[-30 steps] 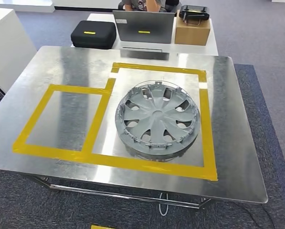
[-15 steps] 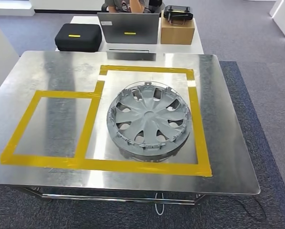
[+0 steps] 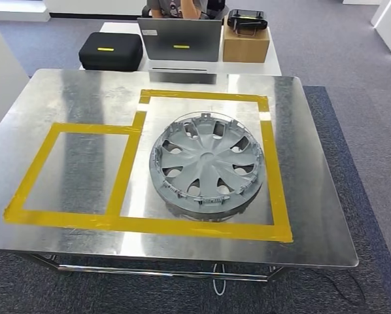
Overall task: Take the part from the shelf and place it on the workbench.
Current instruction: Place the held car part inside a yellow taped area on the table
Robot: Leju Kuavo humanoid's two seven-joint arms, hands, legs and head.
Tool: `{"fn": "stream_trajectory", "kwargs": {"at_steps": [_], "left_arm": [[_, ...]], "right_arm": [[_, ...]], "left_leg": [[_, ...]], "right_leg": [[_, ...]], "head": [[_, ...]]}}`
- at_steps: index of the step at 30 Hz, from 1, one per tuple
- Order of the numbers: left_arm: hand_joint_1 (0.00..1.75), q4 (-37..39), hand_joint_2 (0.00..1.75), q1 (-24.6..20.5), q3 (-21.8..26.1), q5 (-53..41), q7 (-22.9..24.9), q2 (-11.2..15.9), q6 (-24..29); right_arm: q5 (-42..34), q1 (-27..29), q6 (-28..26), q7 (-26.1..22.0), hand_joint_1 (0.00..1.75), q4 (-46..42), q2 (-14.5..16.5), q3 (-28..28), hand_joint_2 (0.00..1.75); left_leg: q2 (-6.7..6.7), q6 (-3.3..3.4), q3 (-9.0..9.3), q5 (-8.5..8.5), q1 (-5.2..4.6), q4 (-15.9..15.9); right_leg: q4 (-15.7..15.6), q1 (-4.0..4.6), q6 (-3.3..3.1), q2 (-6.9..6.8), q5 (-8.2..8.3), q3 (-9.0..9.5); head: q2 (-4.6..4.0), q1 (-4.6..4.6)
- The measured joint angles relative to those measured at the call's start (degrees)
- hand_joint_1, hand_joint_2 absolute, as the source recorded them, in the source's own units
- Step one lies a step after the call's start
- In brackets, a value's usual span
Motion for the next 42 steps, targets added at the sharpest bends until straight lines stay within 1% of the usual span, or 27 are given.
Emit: {"fn": "stream_trajectory", "kwargs": {"at_steps": [2, 4, 7, 9, 13, 18, 22, 25, 30, 34, 36, 38, 40, 42], "left_arm": [[1.75, 4.0, 1.75, -4.2, -4.4, -2.9, 2.2, 0.8, 0.1], [1.75, 7.7, 1.75, -8.0, -8.6, -5.0, 3.9, 1.0, 0.1], [1.75, 11.7, 1.75, -12.1, -13.4, -7.3, 5.2, 0.9, 0.0], [1.75, 13.9, 1.75, -14.5, -16.2, -9.2, 5.9, 0.3, 0.0], [1.75, 17.3, 1.75, -18.2, -21.2, -12.1, 7.5, -1.6, -0.1], [1.75, 20.2, 1.75, -21.0, -24.7, -14.0, 8.1, -3.6, -0.5], [0.00, 22.7, 1.75, -22.7, -27.4, -15.9, 9.8, -5.5, -0.8], [0.00, 24.1, 1.75, -23.4, -28.4, -15.9, 10.0, -6.2, -0.4], [0.00, 25.5, 1.75, -23.7, -28.7, -15.5, 9.5, -6.6, 0.6], [0.00, 25.5, 0.00, -23.4, -28.7, -14.5, 7.7, -6.9, 2.6], [0.00, 24.0, 0.00, -22.5, -28.7, -13.0, 6.0, -7.3, 4.0], [0.00, 20.7, 0.00, -20.4, -28.7, -10.1, 3.7, -8.0, 5.1], [0.00, 15.4, 0.00, -17.1, -28.9, -6.1, 0.8, -9.1, 6.1], [0.00, 9.8, 0.00, -13.4, -29.5, -3.4, -1.1, -10.4, 6.9]], "right_arm": [[0.4, -0.3, 0.0, 0.0, 0.00, 0.0, 0.0, 0.3, 1.75], [0.8, -0.4, 0.0, 0.1, 0.00, 0.0, 0.0, 0.4, 1.75], [1.2, -0.4, 0.0, 0.2, 0.00, 0.0, 0.0, 0.5, 1.75], [1.3, -0.4, 0.1, 0.2, 0.00, 0.0, 0.0, 0.5, 1.75], [1.4, -0.7, 0.2, 0.4, 0.00, 0.0, 0.0, 0.5, 1.75], [1.8, -0.7, 0.2, 0.9, 0.00, 0.0, 0.0, 0.5, 1.75], [1.8, -0.9, 0.0, 1.1, 0.00, 0.0, 0.0, 0.5, 0.00], [1.8, -0.8, 0.0, 1.3, 0.00, 0.0, 0.0, 0.5, 0.00], [1.7, -0.8, 0.0, 1.4, 0.00, 0.0, 0.0, 0.4, 0.00], [1.5, -0.7, 0.0, 1.5, 0.00, 0.0, 0.0, 0.4, 0.00], [1.3, -0.6, 0.0, 1.5, 0.00, 0.0, 0.0, 0.3, 0.00], [1.2, -0.5, -0.1, 1.4, 0.00, 0.0, 0.0, 0.3, 0.00], [1.2, -0.4, -0.2, 1.4, 0.00, 0.0, 0.0, 0.2, 0.00], [1.2, -0.3, -0.4, 1.3, 0.00, 0.0, 0.0, 0.0, 0.00]], "left_leg": [[-0.02, 0.01, -0.03, 0.07, 0.01, 0.0], [-0.02, 0.00, -0.12, 0.18, 0.02, 0.0], [0.03, -0.03, -0.21, 0.27, 0.02, 0.0], [0.05, -0.03, -0.22, 0.27, 0.02, 0.0], [0.05, -0.03, -0.27, 0.27, 0.02, 0.0], [0.17, -0.02, -0.32, 0.27, 0.02, 0.0], [0.18, -0.02, -0.34, 0.28, 0.02, 0.0], [0.21, -0.02, -0.34, 0.28, 0.02, 0.0], [0.22, -0.02, -0.34, 0.28, 0.02, 0.0], [0.22, -0.02, -0.35, 0.27, 0.02, 0.0], [0.22, -0.02, -0.35, 0.27, 0.02, 0.0], [0.23, -0.02, -0.35, 0.27, 0.02, 0.0], [0.23, -0.01, -0.36, 0.26, 0.01, 0.0], [0.22, 0.02, -0.37, 0.23, 0.00, 0.0]], "right_leg": [[0.0, 0.01, 0.05, 0.01, 0.05, 0.22], [0.1, 0.01, 0.13, 0.05, 0.15, 0.46], [0.1, 0.01, 0.15, 0.17, 0.23, 0.40], [0.1, 0.00, 0.15, 0.16, 0.23, 0.35], [0.1, 0.00, 0.15, 0.17, 0.24, 0.34], [0.1, 0.00, 0.21, 0.26, 0.28, 0.22], [0.1, 0.01, 0.21, 0.31, 0.29, 0.23], [0.1, 0.01, 0.22, 0.36, 0.29, 0.21], [0.1, 0.01, 0.22, 0.34, 0.28, 0.19], [0.1, 0.01, 0.22, 0.34, 0.28, 0.19], [0.1, 0.01, 0.22, 0.34, 0.28, 0.19], [0.1, 0.00, 0.22, 0.35, 0.28, 0.19], [0.1, -0.02, 0.23, 0.35, 0.26, 0.19], [0.1, -0.04, 0.26, 0.33, 0.23, 0.18]], "head": [[0.00, 0.00], [0.00, 0.00], [0.00, -0.01], [0.00, -0.01], [0.00, 0.01], [0.00, 0.00], [0.00, 0.01], [0.00, 0.00], [0.00, 0.00], [0.00, 0.00], [0.00, 0.00], [0.00, 0.00], [0.00, -0.01], [0.00, 0.00]]}}
